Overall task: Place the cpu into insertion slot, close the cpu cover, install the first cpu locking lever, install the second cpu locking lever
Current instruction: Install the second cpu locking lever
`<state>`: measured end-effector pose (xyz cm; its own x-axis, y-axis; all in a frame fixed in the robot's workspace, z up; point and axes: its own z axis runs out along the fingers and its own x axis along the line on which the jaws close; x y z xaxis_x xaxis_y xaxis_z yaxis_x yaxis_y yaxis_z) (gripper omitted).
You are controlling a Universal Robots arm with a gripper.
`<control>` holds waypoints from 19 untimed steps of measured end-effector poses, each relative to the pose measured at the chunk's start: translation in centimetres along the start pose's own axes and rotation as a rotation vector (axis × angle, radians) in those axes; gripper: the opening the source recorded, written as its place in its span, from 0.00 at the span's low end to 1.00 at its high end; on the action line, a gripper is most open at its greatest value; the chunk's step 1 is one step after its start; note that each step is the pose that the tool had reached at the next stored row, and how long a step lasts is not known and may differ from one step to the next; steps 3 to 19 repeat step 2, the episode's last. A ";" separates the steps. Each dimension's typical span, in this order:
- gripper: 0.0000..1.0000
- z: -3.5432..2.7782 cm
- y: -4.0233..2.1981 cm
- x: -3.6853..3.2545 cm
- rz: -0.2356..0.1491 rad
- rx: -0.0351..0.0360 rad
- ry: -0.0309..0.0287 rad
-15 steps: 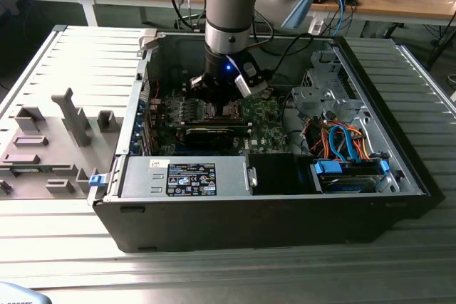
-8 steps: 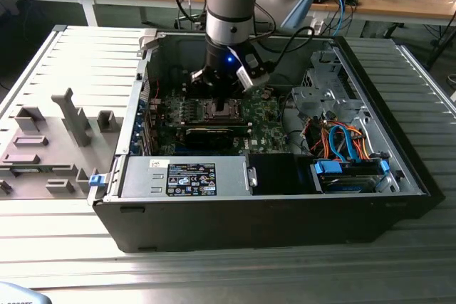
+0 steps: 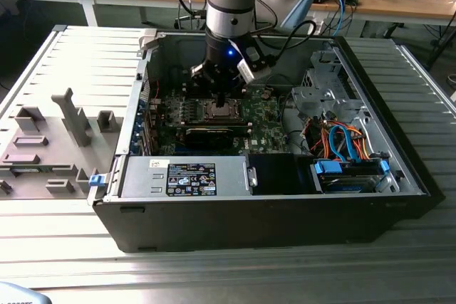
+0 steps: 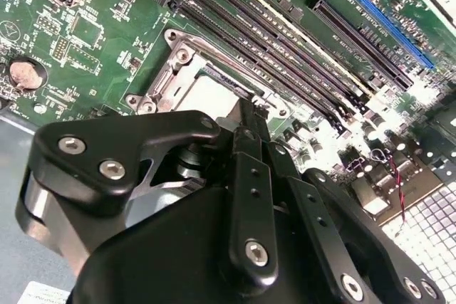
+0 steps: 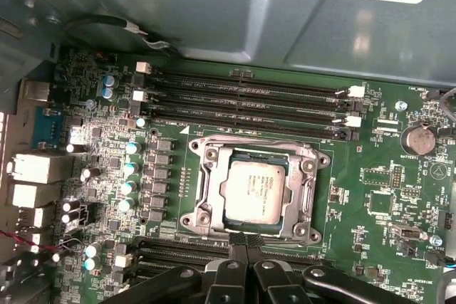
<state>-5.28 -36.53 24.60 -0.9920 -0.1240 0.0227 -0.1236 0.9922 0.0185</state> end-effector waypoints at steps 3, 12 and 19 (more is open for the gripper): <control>0.11 -0.01 0.00 0.00 0.000 0.0000 0.0000; 0.11 -0.01 0.00 0.00 0.000 0.0000 0.0000; 0.11 -0.01 0.00 0.00 0.000 0.0000 0.0000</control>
